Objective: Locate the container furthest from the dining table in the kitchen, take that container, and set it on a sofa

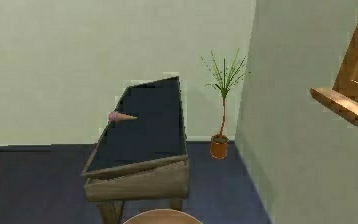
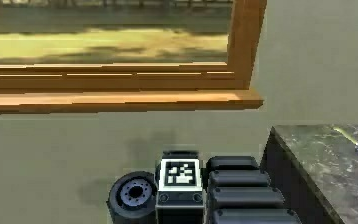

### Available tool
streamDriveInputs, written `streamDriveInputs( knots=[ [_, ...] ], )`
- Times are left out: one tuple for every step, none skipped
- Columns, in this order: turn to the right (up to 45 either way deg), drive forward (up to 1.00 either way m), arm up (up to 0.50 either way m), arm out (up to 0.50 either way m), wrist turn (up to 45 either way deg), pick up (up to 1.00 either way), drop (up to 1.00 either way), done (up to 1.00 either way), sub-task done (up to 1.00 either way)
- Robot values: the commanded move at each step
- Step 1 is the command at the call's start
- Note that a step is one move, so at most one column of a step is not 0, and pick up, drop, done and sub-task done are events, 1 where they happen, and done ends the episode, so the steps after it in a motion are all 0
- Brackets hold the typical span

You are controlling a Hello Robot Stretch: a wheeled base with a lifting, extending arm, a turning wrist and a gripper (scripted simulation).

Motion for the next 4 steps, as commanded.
streamDriveInputs(
  knots=[
    [-45.0, 0.00, 0.00, 0.00, 0.0, 0.00, 0.00, 0.00, 0.00],
    [-42.0, 0.00, 0.00, 0.00, 0.0, 0.00, 0.00, 0.00, 0.00],
    [0.0, 0.70, 0.00, 0.00, 0.0, 0.00, 0.00, 0.00, 0.00],
    [-42.0, 0.00, 0.00, 0.00, 0.0, 0.00, 0.00, 0.00, 0.00]
  ],
)
